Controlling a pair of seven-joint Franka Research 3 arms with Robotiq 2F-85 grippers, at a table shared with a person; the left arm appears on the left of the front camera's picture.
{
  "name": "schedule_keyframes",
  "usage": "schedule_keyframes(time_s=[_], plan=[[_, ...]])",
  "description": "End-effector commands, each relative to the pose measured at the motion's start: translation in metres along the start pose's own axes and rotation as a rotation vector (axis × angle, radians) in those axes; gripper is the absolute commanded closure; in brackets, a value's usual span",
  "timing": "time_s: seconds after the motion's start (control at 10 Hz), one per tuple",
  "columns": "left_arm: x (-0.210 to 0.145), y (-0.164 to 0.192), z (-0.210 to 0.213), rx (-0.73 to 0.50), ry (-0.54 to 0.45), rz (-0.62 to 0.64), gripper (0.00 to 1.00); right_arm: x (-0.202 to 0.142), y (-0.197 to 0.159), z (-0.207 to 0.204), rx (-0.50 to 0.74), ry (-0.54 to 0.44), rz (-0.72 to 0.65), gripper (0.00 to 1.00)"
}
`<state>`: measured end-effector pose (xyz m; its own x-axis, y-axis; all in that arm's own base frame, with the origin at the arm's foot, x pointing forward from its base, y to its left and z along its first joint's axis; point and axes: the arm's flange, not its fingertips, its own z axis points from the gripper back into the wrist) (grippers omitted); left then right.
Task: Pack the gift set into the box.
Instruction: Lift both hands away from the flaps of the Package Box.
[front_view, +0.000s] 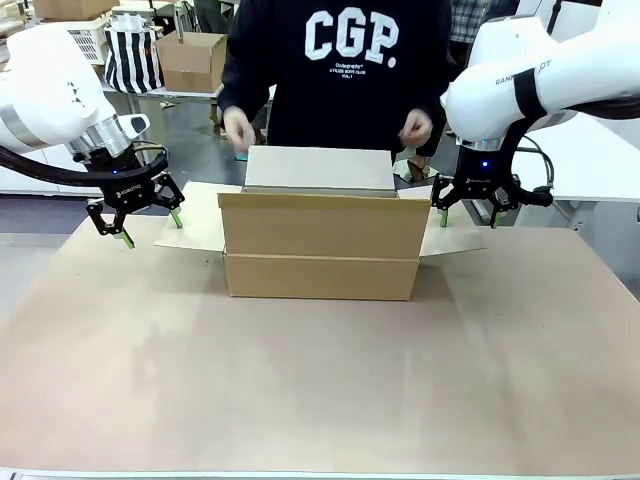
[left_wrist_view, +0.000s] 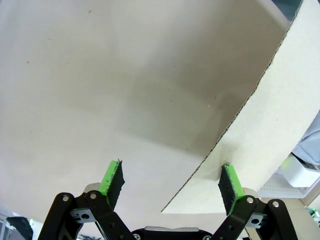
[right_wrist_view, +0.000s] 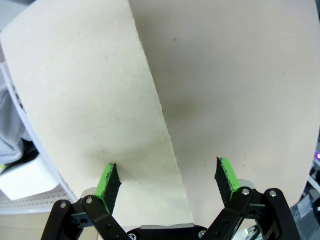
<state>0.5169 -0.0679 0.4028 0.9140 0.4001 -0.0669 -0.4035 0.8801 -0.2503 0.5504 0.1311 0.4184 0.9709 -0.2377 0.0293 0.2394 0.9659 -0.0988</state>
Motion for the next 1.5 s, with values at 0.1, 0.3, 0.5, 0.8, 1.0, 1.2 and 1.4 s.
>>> schedule_keyframes(time_s=[0.1, 0.3, 0.5, 0.8, 1.0, 1.2, 1.4], plan=[[0.0, 0.0, 0.002, 0.017, -0.011, 0.013, 0.0, 0.002, -0.001, 0.004, -0.016, -0.004, 0.005, 0.0], [0.0, 0.0, 0.002, 0.017, -0.011, 0.013, 0.0, 0.002, -0.001, 0.004, -0.016, -0.004, 0.005, 0.0], [0.0, 0.0, 0.002, 0.017, -0.011, 0.013, 0.0, 0.002, -0.001, 0.004, -0.016, -0.004, 0.005, 0.0], [0.0, 0.0, 0.002, 0.017, -0.011, 0.013, 0.0, 0.002, -0.001, 0.004, -0.016, -0.004, 0.005, 0.0], [0.0, 0.0, 0.002, 0.017, -0.011, 0.013, 0.0, 0.002, -0.001, 0.004, -0.016, -0.004, 0.005, 0.0], [0.0, 0.0, 0.002, 0.017, -0.011, 0.013, 0.0, 0.002, -0.001, 0.004, -0.016, -0.004, 0.005, 0.0], [-0.013, -0.001, 0.025, -0.039, 0.032, -0.005, 0.0, -0.013, -0.018, 0.026, 0.061, 0.002, 0.008, 0.0]])
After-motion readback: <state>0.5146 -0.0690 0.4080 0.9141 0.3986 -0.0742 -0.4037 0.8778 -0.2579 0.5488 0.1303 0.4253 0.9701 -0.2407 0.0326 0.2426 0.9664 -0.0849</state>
